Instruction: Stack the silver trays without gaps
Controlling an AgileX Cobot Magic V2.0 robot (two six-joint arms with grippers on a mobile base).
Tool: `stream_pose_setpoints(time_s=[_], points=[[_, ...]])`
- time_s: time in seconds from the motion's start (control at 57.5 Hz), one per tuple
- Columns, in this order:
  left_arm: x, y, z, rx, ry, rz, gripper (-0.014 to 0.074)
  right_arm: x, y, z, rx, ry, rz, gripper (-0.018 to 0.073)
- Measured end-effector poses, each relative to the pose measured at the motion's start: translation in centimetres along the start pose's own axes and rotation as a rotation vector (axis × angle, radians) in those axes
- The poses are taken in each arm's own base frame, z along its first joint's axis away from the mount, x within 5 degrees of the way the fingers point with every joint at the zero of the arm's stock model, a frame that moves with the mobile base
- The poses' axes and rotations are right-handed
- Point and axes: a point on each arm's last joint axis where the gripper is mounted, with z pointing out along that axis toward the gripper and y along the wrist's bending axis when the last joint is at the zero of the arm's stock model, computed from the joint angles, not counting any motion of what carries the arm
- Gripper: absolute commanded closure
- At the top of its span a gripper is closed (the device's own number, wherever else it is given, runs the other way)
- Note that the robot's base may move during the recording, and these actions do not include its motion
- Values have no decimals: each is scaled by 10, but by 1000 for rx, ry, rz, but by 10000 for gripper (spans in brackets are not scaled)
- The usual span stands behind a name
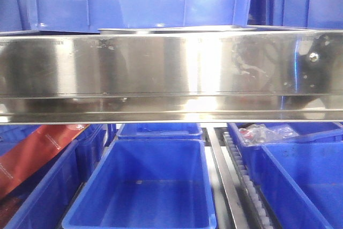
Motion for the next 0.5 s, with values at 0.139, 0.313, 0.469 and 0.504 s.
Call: stream_pose_setpoints(time_s=[0.139,0.313,0.469,0.504], points=[[0,0,0,0,0,0,603,0,0,0,0,0,0,638],[0,0,0,0,0,0,603,0,0,0,0,0,0,638],[0,0,0,0,0,0,603,0,0,0,0,0,0,638],[0,0,0,0,0,0,603,0,0,0,0,0,0,638]])
